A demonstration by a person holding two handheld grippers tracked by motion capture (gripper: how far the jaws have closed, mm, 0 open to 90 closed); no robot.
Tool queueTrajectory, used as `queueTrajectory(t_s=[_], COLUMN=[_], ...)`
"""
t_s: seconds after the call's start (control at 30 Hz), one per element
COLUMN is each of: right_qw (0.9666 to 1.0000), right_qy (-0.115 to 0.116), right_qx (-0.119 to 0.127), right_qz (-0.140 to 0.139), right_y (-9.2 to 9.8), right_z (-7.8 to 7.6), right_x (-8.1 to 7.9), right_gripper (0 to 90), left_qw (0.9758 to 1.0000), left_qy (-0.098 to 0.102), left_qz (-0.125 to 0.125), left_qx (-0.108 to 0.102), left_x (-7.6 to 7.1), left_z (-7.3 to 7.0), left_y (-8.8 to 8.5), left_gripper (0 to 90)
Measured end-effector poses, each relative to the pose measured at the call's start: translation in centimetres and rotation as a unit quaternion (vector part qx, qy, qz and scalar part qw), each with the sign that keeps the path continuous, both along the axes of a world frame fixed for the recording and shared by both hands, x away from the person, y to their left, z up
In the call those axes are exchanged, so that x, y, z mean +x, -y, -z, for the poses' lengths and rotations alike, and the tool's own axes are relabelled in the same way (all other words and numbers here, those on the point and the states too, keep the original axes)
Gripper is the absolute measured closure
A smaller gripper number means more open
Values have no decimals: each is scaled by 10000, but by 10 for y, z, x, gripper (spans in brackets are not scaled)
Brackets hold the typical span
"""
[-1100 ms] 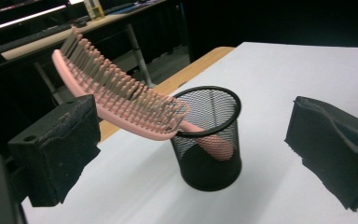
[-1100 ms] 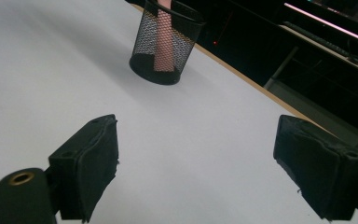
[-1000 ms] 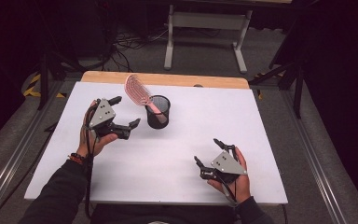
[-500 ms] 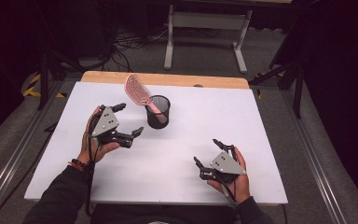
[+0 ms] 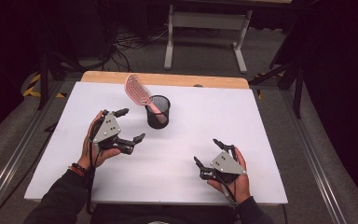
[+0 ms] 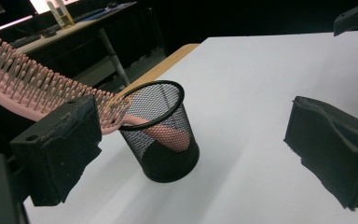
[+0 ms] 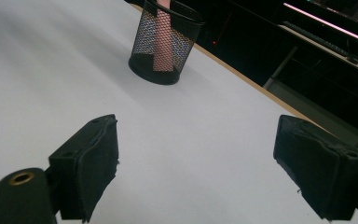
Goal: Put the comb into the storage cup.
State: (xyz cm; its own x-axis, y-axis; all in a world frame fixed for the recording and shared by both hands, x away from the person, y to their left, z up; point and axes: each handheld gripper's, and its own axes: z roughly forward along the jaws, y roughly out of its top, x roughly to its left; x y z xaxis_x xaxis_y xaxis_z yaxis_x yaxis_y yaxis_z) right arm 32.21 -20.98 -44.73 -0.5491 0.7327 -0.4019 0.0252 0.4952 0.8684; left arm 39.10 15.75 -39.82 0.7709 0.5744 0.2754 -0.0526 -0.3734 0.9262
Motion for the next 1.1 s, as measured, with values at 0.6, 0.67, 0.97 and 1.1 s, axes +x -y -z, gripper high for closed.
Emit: queueTrajectory(t_s=[0.6, 0.67, 0.97, 1.1], right_qw=[10000, 10000, 10000, 10000], right_qy=[27, 29, 9, 16], right_qx=[-7, -13, -1, 12], right_qz=[-43, -49, -30, -22], right_y=[-1, -1, 0, 0], right_z=[-1, -1, 0, -1], right_x=[-1, -1, -1, -1], right_gripper=[147, 147, 146, 146], left_qw=[9992, 9991, 9988, 9984], left_qy=[61, 60, 85, 88], left_qz=[306, 303, 323, 352], left_qx=[268, 295, 364, 441], left_x=[-16, -18, -24, -27], left_z=[4, 5, 9, 11], left_y=[6, 6, 6, 6], left_gripper=[42, 42, 45, 47])
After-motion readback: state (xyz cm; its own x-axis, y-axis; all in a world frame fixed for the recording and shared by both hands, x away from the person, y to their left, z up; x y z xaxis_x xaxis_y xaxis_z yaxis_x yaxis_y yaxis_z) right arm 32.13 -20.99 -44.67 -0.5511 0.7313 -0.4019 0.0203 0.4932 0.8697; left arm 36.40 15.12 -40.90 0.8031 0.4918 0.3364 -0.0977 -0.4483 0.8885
